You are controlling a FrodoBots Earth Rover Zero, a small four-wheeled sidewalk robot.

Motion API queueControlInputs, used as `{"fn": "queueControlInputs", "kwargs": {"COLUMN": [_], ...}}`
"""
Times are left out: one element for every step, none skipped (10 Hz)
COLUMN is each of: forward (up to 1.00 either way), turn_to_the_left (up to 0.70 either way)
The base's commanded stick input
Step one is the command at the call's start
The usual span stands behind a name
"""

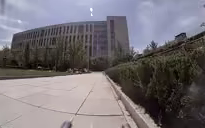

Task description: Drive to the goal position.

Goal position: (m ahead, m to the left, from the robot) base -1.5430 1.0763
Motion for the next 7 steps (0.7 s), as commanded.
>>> {"fn": "queueControlInputs", "kwargs": {"forward": [0.01,0.04,0.04,0.04,0.04,0.04,0.04], "turn_to_the_left": [0.00,0.00,0.00,0.00,0.00,0.00,0.00]}}
